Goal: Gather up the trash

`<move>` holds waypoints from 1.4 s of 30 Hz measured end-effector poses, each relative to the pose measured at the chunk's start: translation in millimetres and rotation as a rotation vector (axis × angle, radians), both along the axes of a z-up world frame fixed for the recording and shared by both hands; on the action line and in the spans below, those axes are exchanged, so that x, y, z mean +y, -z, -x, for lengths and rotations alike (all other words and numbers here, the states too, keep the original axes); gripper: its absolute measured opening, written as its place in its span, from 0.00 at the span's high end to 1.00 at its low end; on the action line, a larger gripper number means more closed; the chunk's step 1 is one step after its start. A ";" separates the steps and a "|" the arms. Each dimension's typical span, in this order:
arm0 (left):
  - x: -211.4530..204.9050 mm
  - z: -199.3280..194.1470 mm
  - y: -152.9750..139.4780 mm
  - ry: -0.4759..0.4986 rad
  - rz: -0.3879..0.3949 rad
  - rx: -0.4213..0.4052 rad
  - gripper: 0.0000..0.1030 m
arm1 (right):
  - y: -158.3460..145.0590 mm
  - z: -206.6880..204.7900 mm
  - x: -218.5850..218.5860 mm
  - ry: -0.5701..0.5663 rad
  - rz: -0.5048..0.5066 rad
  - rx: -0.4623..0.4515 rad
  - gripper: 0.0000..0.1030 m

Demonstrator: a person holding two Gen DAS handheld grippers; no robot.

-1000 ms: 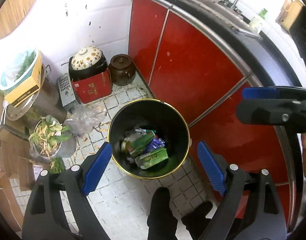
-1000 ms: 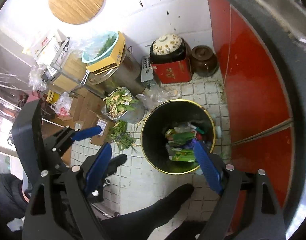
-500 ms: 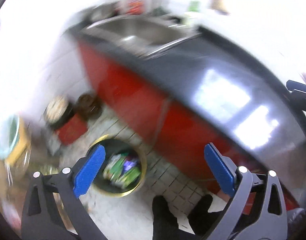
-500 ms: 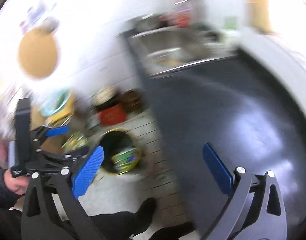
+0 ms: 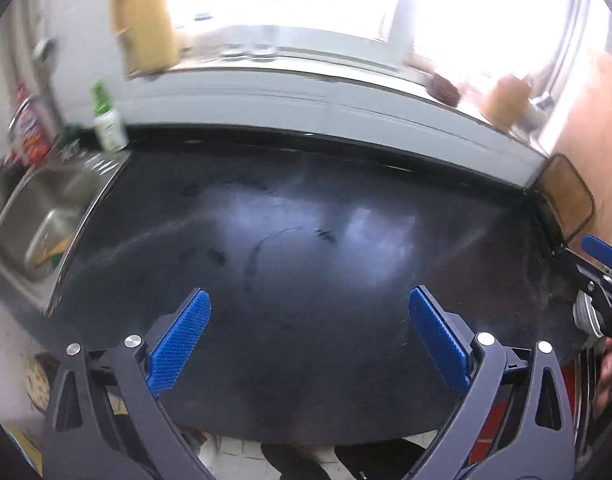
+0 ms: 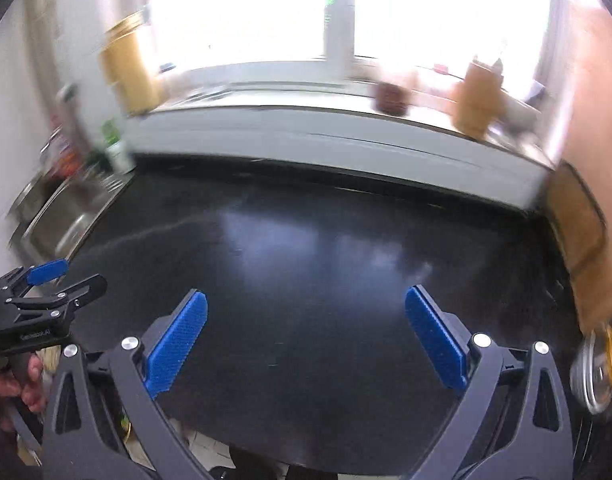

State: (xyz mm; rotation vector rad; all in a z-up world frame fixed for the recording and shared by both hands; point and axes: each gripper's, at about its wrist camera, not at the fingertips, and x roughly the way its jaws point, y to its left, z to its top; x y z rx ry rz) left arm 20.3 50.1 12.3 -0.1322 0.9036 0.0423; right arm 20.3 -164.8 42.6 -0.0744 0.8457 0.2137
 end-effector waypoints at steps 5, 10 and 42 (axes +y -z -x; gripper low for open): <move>-34.1 -26.8 -6.0 0.068 -0.032 0.016 0.06 | 2.9 -12.1 -30.3 0.081 -0.022 0.010 0.07; -49.7 -28.6 -0.8 0.085 -0.047 0.036 0.06 | 8.1 -18.3 -45.2 0.097 -0.042 0.032 0.07; -51.5 -33.1 5.0 0.060 -0.060 0.059 0.06 | 13.7 -25.0 -56.4 0.085 -0.067 0.077 0.07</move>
